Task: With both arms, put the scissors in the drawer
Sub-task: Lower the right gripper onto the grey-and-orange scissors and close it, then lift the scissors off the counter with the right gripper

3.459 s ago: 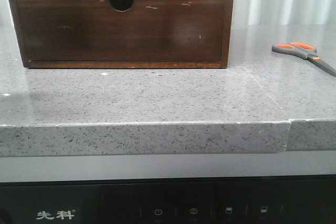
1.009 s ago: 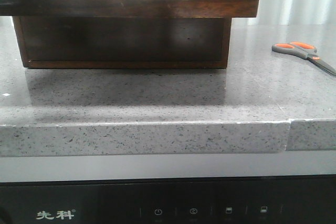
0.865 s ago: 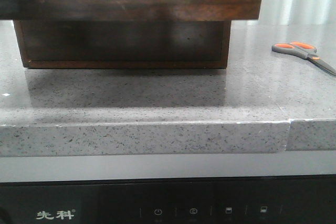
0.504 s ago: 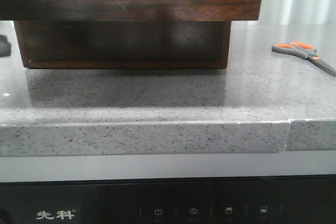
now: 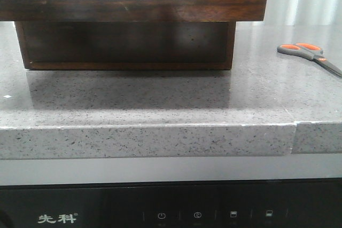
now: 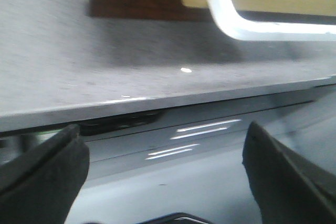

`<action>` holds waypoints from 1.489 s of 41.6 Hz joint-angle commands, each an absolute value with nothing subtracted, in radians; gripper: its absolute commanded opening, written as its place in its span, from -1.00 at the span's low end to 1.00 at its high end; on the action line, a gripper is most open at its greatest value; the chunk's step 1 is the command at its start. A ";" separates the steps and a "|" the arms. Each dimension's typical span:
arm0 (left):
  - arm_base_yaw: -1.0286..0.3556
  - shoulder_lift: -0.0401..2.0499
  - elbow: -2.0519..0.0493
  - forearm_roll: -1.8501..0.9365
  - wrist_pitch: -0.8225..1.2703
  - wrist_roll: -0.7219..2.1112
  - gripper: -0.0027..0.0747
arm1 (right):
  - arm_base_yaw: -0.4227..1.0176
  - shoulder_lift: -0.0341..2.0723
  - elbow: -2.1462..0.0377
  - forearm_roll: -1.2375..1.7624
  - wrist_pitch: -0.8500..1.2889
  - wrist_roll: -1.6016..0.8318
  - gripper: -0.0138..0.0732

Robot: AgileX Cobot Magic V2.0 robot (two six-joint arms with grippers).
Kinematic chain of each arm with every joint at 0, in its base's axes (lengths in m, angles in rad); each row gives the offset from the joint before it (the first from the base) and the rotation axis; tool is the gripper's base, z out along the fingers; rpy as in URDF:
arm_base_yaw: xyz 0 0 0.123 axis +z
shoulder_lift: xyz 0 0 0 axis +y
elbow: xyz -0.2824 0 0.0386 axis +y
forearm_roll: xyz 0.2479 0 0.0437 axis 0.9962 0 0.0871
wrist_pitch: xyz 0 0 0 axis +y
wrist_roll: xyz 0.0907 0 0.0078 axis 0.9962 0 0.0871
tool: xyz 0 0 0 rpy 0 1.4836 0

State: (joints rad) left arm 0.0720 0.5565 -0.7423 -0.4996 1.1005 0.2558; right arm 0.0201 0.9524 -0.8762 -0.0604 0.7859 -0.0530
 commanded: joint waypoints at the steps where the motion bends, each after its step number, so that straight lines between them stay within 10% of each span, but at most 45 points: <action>1: 0.064 0.561 -0.853 -0.395 1.097 0.197 0.58 | -0.031 1.036 -0.974 -0.052 0.784 -0.047 0.68; 49: -0.392 0.716 -0.913 0.235 1.089 -0.116 0.48 | -0.008 1.900 -1.793 0.019 1.162 -0.137 0.67; 62: -0.392 0.718 -0.917 0.156 1.078 -0.116 0.48 | -0.003 1.966 -1.807 0.022 1.160 -0.129 0.23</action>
